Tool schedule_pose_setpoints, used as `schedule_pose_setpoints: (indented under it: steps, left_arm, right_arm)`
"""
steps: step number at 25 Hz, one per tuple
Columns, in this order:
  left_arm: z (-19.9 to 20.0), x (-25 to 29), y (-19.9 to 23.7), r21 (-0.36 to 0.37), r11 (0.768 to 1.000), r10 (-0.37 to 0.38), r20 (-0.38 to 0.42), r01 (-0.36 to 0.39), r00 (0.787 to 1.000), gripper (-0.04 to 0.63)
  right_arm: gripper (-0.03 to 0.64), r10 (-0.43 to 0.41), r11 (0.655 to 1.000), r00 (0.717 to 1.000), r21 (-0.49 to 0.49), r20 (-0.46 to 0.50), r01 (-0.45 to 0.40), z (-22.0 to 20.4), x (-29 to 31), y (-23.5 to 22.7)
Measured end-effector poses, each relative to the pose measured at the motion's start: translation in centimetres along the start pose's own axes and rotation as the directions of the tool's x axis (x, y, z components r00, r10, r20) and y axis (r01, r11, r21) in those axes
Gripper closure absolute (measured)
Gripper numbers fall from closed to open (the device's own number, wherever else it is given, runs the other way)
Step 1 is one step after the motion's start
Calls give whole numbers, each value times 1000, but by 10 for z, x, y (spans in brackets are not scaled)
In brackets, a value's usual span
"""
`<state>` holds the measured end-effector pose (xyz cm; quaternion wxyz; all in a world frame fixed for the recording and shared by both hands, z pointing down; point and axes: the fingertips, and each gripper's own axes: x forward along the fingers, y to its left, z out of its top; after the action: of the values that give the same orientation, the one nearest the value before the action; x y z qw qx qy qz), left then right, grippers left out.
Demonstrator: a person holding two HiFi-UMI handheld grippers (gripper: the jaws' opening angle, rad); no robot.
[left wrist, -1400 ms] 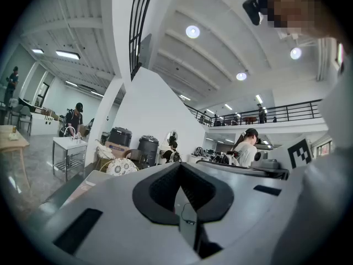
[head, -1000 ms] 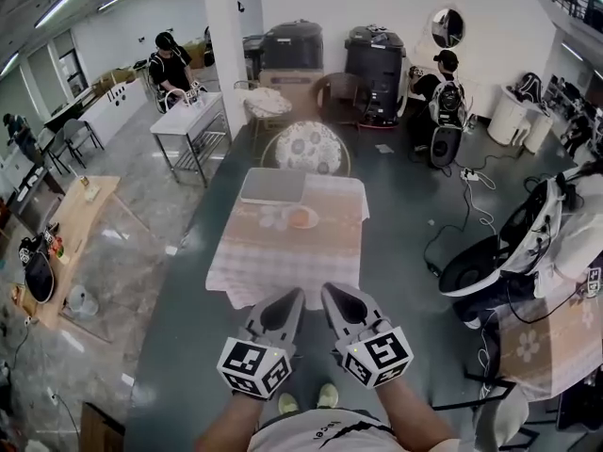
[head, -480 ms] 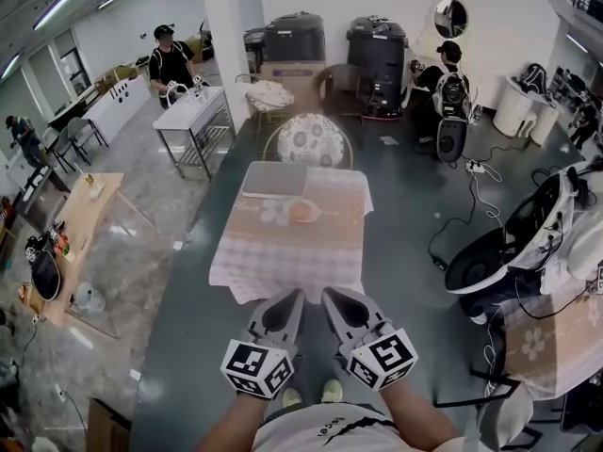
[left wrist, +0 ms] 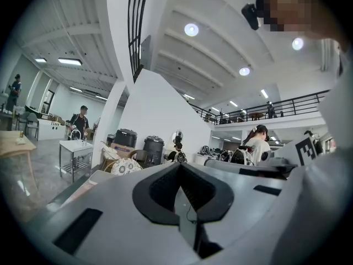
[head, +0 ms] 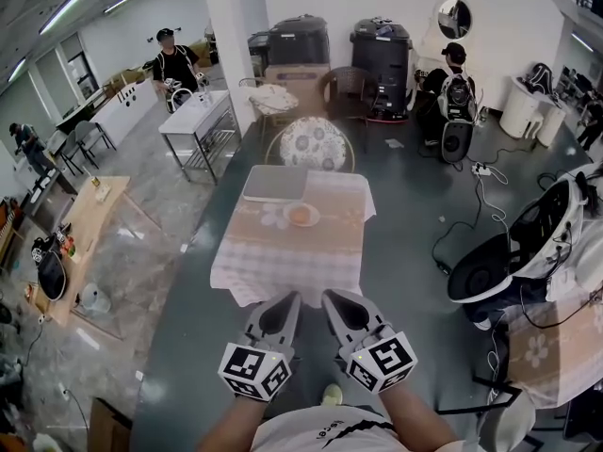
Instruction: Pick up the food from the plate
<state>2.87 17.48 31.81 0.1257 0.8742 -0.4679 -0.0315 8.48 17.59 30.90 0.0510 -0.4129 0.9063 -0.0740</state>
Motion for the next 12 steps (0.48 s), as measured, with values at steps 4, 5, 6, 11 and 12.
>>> schedule_pose_setpoints:
  steps: [4, 5, 6, 11, 12]
  left_arm:
    - [-3, 1, -9, 4, 1000, 4, -3, -4, 1000, 589]
    - [-2, 3, -11, 9, 1000, 2, -2, -2, 1000, 589]
    - [-2, 5, -12, 13, 1000, 1, -1, -1, 1000, 589]
    - [-2, 18, -4, 14, 1000, 5, -5, -5, 1000, 589]
    - [-2, 21, -1, 9, 1000, 4, -5, -4, 1000, 589]
  right_arm:
    - [604, 3, 1000, 1000, 9, -1, -3, -1, -7, -4]
    - [604, 4, 1000, 1000, 6, 1, -4, 1, -7, -6]
    - [604, 4, 1000, 1000, 4, 4, -4, 2, -7, -7]
    - [604, -3, 1000, 1000, 4, -2, 3, 2, 3, -19]
    - [604, -5, 1000, 1000, 3, -6, 5, 0, 6, -21]
